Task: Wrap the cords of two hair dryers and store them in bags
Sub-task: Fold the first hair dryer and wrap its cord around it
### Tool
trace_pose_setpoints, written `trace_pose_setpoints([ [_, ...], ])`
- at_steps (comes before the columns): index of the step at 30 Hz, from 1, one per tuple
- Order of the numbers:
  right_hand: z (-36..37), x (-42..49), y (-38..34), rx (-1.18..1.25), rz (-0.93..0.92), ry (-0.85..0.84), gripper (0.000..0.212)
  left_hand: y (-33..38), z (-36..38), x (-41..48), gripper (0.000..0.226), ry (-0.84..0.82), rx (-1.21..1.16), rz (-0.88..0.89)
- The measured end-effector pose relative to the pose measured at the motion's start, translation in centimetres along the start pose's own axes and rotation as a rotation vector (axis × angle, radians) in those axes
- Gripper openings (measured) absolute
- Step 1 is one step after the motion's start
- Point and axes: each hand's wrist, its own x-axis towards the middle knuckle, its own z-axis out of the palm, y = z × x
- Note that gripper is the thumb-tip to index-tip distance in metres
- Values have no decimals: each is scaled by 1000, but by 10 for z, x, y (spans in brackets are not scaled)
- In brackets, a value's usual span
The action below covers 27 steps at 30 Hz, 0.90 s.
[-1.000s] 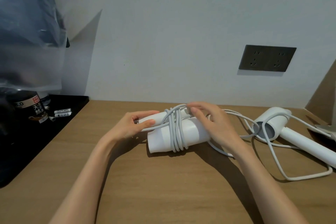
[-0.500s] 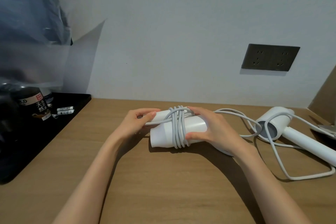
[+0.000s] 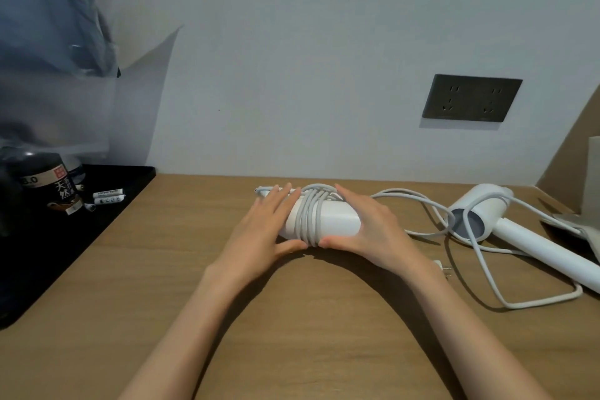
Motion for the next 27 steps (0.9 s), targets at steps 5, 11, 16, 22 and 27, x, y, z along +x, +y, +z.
trace_pose_setpoints([
  [5,0,6,-10,-64,-39,6,98,-30,11,8,83,7,-107,-27],
  [11,5,22,-11,-81,-23,9,94,-36,19,24,74,71,-110,-81],
  [16,8,51,-7,-102,21,-45,90,-38,36,44,76,111,-169,-120],
  [22,7,77,3,-111,37,-83,90,-40,44,60,75,189,-168,-135],
  [27,8,94,12,-102,58,-103,92,-39,44,77,74,204,-114,-164],
])
